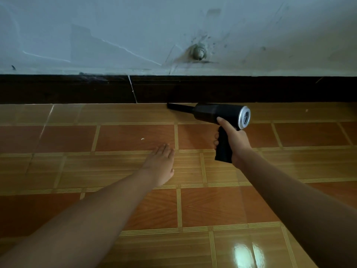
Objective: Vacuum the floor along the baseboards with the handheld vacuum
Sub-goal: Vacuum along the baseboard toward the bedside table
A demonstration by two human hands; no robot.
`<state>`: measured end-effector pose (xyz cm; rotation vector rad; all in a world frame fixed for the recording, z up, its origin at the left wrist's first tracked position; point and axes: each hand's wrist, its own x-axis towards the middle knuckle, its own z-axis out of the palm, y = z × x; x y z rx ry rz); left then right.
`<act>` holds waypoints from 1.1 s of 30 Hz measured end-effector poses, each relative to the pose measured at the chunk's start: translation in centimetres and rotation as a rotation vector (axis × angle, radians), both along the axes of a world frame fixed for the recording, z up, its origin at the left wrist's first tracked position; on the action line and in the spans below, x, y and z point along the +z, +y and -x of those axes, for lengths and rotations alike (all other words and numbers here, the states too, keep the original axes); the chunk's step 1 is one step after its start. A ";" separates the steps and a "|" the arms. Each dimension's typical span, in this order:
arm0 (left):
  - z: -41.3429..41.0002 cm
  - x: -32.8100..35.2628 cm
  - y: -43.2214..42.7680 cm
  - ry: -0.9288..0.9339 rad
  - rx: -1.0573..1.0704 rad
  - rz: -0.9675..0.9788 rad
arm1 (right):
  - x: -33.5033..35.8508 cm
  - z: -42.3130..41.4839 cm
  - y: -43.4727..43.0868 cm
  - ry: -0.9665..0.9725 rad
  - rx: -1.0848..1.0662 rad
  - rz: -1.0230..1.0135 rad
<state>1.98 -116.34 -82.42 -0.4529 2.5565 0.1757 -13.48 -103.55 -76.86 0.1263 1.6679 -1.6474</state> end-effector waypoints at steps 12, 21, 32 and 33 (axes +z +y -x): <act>1.1 -0.5 1.0 -0.011 -0.024 0.032 | -0.3 0.8 1.3 -0.015 0.011 0.008; 1.1 -0.6 1.0 -0.020 -0.031 0.035 | -0.3 0.9 1.1 0.022 0.016 0.008; 1.6 0.3 1.0 -0.038 -0.042 0.019 | 1.4 2.3 5.0 0.095 0.026 -0.037; 1.7 0.5 0.8 -0.039 -0.046 0.008 | 1.4 2.4 5.1 0.096 0.013 -0.037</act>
